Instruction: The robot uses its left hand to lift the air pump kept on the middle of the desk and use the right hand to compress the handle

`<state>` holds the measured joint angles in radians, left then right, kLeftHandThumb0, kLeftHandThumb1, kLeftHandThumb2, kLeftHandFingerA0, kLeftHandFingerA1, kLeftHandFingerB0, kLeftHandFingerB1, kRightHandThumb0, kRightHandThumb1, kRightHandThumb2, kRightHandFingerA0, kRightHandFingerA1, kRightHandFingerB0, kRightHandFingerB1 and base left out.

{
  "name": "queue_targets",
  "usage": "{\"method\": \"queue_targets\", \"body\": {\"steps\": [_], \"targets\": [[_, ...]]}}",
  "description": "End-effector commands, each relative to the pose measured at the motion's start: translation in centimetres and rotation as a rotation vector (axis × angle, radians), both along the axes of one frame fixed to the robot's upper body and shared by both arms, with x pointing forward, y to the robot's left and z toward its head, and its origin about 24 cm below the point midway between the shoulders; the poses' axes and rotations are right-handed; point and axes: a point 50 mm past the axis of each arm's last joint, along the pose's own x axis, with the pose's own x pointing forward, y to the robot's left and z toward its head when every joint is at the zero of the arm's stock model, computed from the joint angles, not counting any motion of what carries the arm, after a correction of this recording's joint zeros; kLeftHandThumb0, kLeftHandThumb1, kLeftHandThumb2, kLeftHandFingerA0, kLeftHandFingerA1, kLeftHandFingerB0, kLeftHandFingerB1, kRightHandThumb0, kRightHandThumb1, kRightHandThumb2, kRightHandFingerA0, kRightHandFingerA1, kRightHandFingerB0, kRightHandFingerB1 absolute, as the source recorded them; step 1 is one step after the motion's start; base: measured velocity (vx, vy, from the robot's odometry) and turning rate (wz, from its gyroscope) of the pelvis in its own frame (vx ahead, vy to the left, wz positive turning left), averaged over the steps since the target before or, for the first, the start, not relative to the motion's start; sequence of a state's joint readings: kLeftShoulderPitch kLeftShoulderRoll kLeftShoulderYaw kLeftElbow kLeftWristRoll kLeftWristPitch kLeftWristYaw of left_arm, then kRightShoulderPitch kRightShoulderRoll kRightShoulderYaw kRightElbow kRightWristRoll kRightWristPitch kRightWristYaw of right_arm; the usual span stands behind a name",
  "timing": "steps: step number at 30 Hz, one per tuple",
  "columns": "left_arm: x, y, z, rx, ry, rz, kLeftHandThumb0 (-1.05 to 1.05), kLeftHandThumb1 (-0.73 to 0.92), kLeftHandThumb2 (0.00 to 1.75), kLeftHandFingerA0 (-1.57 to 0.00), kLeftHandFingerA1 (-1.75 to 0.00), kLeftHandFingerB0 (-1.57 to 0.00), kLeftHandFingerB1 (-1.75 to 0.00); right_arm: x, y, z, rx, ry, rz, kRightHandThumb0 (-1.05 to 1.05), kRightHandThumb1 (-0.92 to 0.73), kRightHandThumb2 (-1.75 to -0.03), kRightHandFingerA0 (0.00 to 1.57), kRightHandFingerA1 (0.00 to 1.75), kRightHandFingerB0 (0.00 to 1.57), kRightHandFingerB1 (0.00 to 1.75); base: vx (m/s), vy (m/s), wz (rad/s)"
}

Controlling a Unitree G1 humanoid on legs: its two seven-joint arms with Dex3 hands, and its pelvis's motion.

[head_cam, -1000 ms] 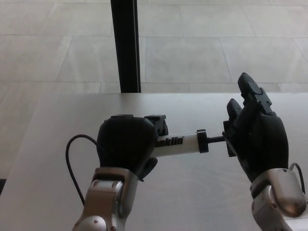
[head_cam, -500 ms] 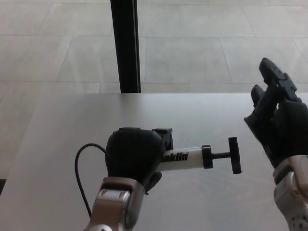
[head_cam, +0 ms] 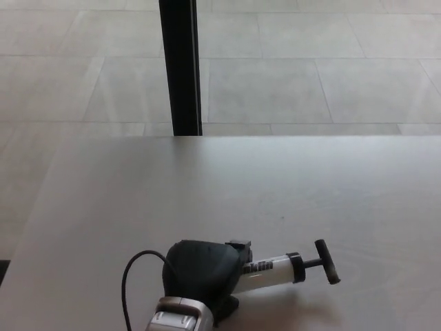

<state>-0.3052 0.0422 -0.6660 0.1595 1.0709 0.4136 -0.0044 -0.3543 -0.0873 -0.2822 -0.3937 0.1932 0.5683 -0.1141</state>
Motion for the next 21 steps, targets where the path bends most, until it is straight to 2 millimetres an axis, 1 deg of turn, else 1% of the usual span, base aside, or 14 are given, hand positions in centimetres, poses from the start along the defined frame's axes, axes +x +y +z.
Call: {"method": "queue_targets", "body": {"steps": [1,4,5,6,7,8,9,11,14,16,18,19,20,21], "targets": [[0.0,1.3,-2.5,0.18,0.247,0.046,-0.8,0.59,0.96,-0.04,-0.53,-0.06,-0.3,-0.3,-0.1,-0.6,0.009,0.041,0.024,-0.77,-0.78,-1.13,0.03,0.39,0.12,0.43,0.0,0.0,0.0],[0.2,1.5,-2.3,0.183,0.27,0.055,-1.01,0.71,1.08,0.0,-0.23,0.0,-0.03,-0.3,0.0,-0.7,0.007,0.045,0.027,-0.77,-0.78,-1.13,0.03,0.38,0.12,0.42,0.0,0.0,0.0],[0.4,1.7,-2.0,0.172,0.286,0.066,-1.05,0.72,1.13,0.0,-0.19,0.0,-0.01,-0.3,0.1,-0.8,0.007,0.048,0.031,-0.78,-0.91,-0.78,0.03,0.33,0.16,0.31,0.0,0.0,0.0],[0.5,1.7,-1.8,0.177,0.285,0.07,-0.99,0.86,0.66,0.0,0.0,0.0,0.0,-0.3,0.1,-0.9,0.009,0.049,0.031,-0.76,-0.78,-1.12,0.04,0.39,0.12,0.42,0.0,0.0,0.0],[0.6,1.8,-1.7,0.178,0.285,0.071,-1.03,0.87,0.67,0.0,0.0,0.0,0.0,-0.3,0.1,-0.9,0.008,0.051,0.033,-0.77,-0.92,-0.77,0.03,0.34,0.16,0.31,0.0,0.0,0.0],[0.7,1.8,-1.5,0.181,0.284,0.072,-1.01,0.71,0.96,0.0,0.0,0.0,0.0,-0.3,0.1,-1.0,0.008,0.053,0.038,-0.77,-0.92,-0.77,0.03,0.34,0.16,0.31,0.0,0.0,0.0],[0.8,1.8,-1.3,0.183,0.282,0.074,-1.04,0.88,0.67,0.0,0.0,0.0,0.0,-0.3,0.1,-1.0,0.009,0.054,0.04,-0.76,-0.92,-0.77,0.03,0.34,0.16,0.31,0.0,0.0,0.0],[0.9,1.9,-1.0,0.183,0.264,0.073,-1.05,0.88,0.66,0.0,0.0,0.0,0.0,-0.2,0.2,-1.0,0.014,0.053,0.041,-0.77,-0.92,-0.76,0.03,0.34,0.16,0.3,0.0,0.0,0.0],[1.1,1.9,-0.4,0.165,0.263,0.074,-1.04,0.86,0.66,0.0,0.0,0.0,0.0,-0.3,0.1,-1.0,0.01,0.052,0.037,-0.76,-0.92,-0.76,0.03,0.36,0.16,0.3,0.0,0.0,0.0],[1.1,1.9,0.1,0.15,0.264,0.068,-1.03,0.7,0.97,0.0,0.0,0.0,0.0,-0.4,0.1,-1.0,0.006,0.051,0.039,-0.78,-0.91,-0.77,0.03,0.35,0.14,0.3,0.0,0.0,0.0],[0.9,1.9,1.1,0.024,0.215,0.055,-1.05,0.66,1.12,0.0,-0.19,0.0,-0.01,-0.4,-0.1,-1.0,-0.002,0.053,0.038,-0.78,-0.92,-0.77,0.03,0.35,0.14,0.29,0.0,0.0,0.0],[0.9,2.2,2.5,-0.079,0.199,0.044,-1.0,0.86,0.66,0.0,0.0,0.0,0.0,-0.6,-0.2,-1.0,0.0,0.055,0.034,-0.77,-0.78,-1.14,0.04,0.4,0.12,0.4,0.0,0.0,0.0],[0.9,2.8,4.4,-0.282,0.175,0.032,-1.03,0.72,1.09,0.0,-0.11,0.0,0.0,-0.6,-0.5,-1.1,-0.005,0.062,0.027,-0.75,-0.8,-1.17,0.03,0.38,0.09,0.37,0.0,0.0,0.0],[0.9,3.6,6.2,-0.48,0.148,0.028,-1.03,0.72,1.09,0.0,-0.11,0.0,0.0,-0.8,-0.7,-1.2,-0.018,0.068,0.028,-0.75,-0.8,-1.17,0.03,0.38,0.09,0.37,0.0,0.0,0.0]]}}
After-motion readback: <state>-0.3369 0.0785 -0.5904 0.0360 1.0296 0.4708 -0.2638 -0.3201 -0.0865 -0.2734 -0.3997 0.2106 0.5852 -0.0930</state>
